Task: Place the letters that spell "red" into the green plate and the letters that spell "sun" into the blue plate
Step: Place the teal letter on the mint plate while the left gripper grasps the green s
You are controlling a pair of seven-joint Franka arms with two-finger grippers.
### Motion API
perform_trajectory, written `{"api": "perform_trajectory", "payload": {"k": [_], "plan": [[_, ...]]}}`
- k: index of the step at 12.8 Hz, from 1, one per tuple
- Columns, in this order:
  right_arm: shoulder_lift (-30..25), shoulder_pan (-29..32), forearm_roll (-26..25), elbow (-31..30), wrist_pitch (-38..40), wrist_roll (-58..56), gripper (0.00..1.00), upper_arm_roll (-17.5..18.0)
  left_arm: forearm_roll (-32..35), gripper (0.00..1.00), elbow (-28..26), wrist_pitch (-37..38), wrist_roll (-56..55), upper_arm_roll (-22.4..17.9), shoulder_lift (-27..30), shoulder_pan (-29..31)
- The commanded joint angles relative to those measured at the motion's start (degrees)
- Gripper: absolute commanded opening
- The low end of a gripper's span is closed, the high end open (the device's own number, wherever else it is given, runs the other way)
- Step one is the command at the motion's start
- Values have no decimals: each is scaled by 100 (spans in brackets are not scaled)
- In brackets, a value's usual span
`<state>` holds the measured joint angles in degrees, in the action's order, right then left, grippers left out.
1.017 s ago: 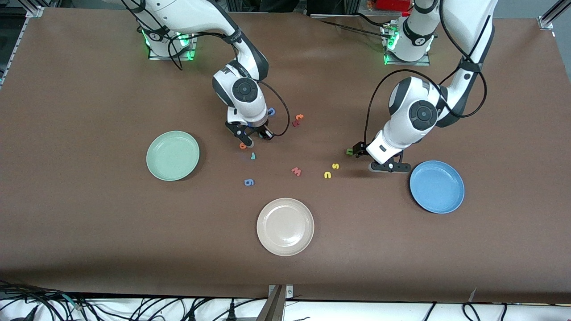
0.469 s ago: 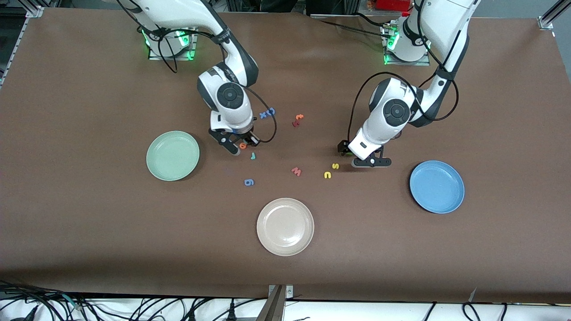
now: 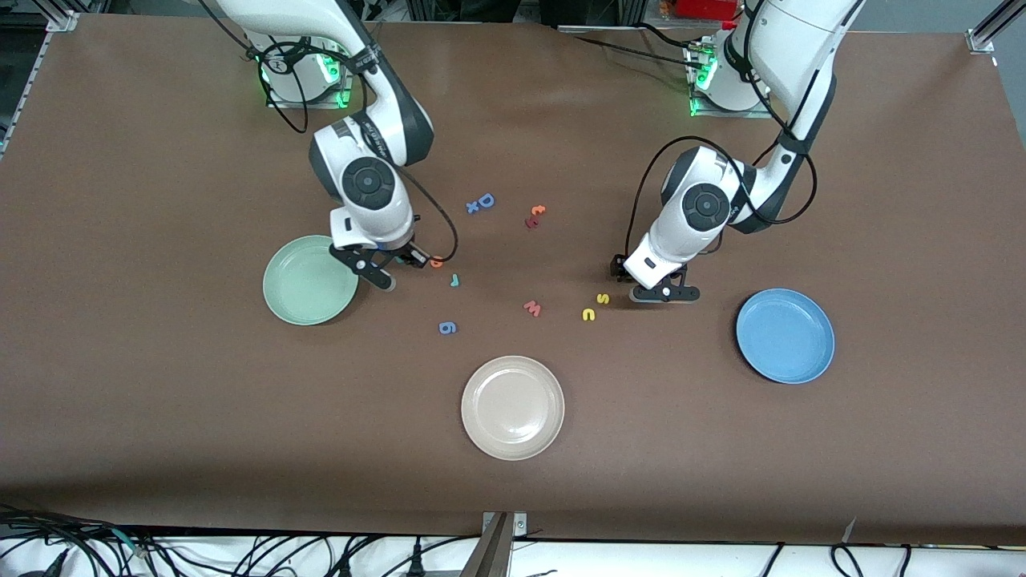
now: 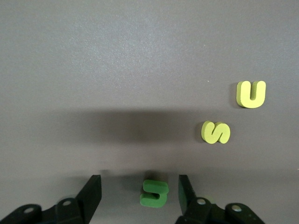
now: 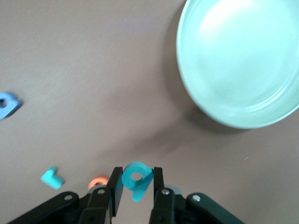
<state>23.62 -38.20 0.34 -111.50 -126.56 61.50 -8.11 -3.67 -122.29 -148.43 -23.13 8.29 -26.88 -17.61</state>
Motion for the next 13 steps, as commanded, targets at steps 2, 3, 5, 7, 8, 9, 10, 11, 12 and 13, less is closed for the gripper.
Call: {"api": "perform_trajectory", "payload": {"k": [2, 3, 5, 7, 8, 9, 10, 11, 12, 13], "plan": [[-138, 41, 229, -30, 386, -1137, 17, -445, 164, 66, -120, -99, -25, -11, 17, -5], [-138, 58, 430, -56, 395, -1480, 17, -603, 164, 66, -155, -99, -25, -11, 8, -5], [-68, 111, 695, -91, 413, -2376, 17, -954, 164, 67, -208, -99, -25, -11, -19, -58], [2, 418, 731, -144, 404, -2931, 17, -973, 156, 67, -234, -108, -42, -2, -28, -93], [81, 506, 731, -161, 395, -3116, 17, -973, 156, 67, -234, -108, -51, -2, -36, -93], [195, 550, 731, -170, 361, -3231, 17, -973, 156, 67, -234, -108, -69, -2, -45, -93], [266, 620, 731, -170, 343, -3276, 17, -973, 147, 67, -234, -108, -69, -2, -45, -137], [301, 647, 731, -170, 343, -3285, 17, -973, 138, 67, -234, -108, -69, -2, -54, -155], [423, 656, 740, -170, 334, -3285, 17, -965, 138, 67, -234, -108, -69, -2, -45, -155], [607, 656, 836, -170, 273, -3294, 17, -964, 138, 67, -234, -108, -69, -2, -45, -155]]}}
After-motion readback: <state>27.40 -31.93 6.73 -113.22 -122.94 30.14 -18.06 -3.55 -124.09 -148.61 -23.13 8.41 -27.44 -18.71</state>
